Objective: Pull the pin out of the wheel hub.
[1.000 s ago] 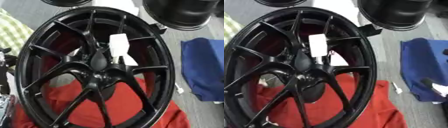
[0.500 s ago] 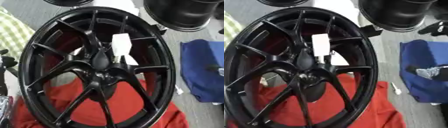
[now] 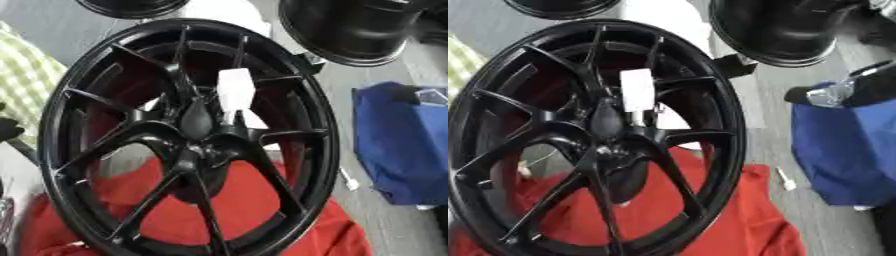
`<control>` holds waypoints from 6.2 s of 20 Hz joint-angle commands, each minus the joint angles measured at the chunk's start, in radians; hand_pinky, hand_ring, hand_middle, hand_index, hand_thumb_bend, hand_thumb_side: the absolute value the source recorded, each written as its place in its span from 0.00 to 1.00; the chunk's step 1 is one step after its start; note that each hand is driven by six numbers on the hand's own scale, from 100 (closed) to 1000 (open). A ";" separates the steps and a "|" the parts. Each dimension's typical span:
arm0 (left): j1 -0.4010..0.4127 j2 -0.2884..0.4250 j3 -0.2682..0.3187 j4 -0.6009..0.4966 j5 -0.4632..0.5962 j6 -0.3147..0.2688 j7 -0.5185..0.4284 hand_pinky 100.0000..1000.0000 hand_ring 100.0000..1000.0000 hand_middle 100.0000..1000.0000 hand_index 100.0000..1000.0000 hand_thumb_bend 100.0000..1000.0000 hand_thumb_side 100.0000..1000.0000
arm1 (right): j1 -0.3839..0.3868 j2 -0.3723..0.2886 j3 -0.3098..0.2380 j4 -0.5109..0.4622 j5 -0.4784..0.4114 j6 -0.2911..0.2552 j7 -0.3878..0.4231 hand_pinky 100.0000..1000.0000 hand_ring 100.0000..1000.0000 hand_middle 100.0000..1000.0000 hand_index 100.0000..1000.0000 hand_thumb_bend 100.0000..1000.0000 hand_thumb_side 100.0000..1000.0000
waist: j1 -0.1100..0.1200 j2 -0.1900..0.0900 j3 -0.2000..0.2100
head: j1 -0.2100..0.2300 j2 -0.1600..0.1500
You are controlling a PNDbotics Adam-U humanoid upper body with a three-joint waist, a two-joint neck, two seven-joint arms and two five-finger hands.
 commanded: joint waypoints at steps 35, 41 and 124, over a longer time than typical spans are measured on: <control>-0.017 -0.024 -0.012 0.036 0.001 -0.002 -0.016 0.63 0.47 0.42 0.72 0.00 0.91 | -0.403 0.454 0.159 0.267 0.131 0.180 0.462 0.69 0.83 0.74 0.81 0.68 0.16 | 0.011 -0.060 0.013 | -0.061 0.037; -0.027 -0.033 -0.021 0.038 0.001 -0.001 -0.020 0.63 0.47 0.42 0.72 0.00 0.91 | -0.401 0.464 0.194 0.224 0.175 0.280 0.427 0.69 0.79 0.71 0.77 0.65 0.16 | 0.004 -0.058 0.029 | -0.065 0.050; -0.071 -0.065 -0.054 0.034 -0.022 0.023 -0.045 0.63 0.47 0.42 0.71 0.00 0.92 | -0.381 0.444 0.246 0.146 0.065 0.527 0.365 0.54 0.50 0.11 0.39 0.35 0.00 | -0.028 -0.039 0.092 | -0.127 0.054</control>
